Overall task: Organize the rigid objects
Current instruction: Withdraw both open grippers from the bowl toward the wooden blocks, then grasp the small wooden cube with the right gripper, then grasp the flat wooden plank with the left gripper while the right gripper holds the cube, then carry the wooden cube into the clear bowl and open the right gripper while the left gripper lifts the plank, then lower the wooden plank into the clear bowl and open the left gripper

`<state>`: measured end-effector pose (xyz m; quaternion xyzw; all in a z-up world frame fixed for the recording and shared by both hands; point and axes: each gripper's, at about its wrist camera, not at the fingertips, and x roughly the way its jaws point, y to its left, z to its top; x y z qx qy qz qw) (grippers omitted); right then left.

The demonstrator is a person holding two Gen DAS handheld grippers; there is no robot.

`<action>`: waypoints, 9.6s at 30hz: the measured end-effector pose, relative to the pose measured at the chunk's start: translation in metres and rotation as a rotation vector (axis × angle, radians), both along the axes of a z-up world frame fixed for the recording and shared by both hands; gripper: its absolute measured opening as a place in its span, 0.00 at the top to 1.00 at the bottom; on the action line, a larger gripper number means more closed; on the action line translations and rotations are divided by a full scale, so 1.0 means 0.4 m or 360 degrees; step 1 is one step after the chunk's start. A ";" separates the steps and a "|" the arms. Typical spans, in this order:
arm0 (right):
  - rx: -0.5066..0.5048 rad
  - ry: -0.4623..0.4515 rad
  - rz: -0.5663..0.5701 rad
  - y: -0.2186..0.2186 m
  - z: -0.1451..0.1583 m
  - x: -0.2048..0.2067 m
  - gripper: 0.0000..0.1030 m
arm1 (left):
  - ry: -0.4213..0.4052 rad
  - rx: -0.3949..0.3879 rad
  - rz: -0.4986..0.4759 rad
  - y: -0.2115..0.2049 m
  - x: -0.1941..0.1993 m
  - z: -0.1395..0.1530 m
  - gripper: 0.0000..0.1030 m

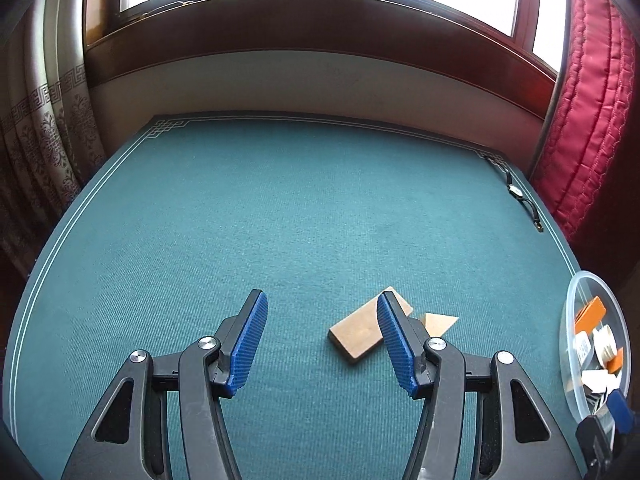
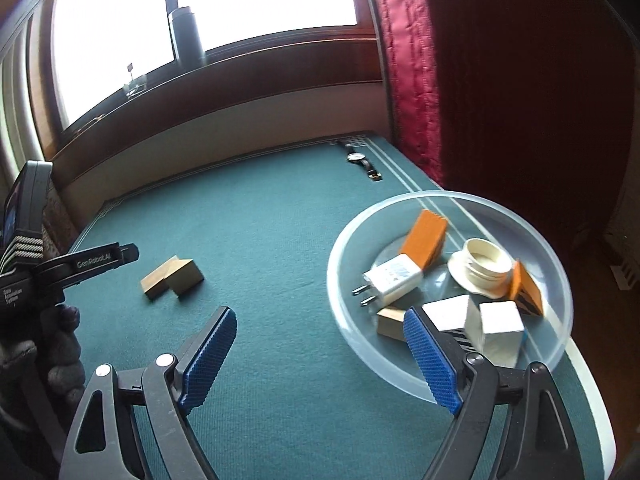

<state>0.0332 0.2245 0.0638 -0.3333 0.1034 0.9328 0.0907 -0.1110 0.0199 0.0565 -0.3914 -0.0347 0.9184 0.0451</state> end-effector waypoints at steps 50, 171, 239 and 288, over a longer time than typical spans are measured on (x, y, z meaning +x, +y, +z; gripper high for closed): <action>0.0161 -0.0261 0.0679 -0.215 -0.097 -0.312 0.63 | -0.0114 0.0067 0.0034 -0.068 -0.050 -0.080 0.43; -0.0049 -0.0086 0.0054 -0.042 -0.032 -0.073 0.65 | 0.0009 -0.0021 -0.0378 0.113 0.018 -0.055 0.73; -0.0131 0.0069 -0.0650 0.244 -0.006 0.156 0.33 | 0.0016 -0.0019 -0.0505 0.197 0.089 -0.025 0.73; -0.0187 0.0033 -0.0725 0.372 -0.054 0.219 0.33 | 0.0068 0.0004 -0.0997 0.628 0.209 0.035 0.27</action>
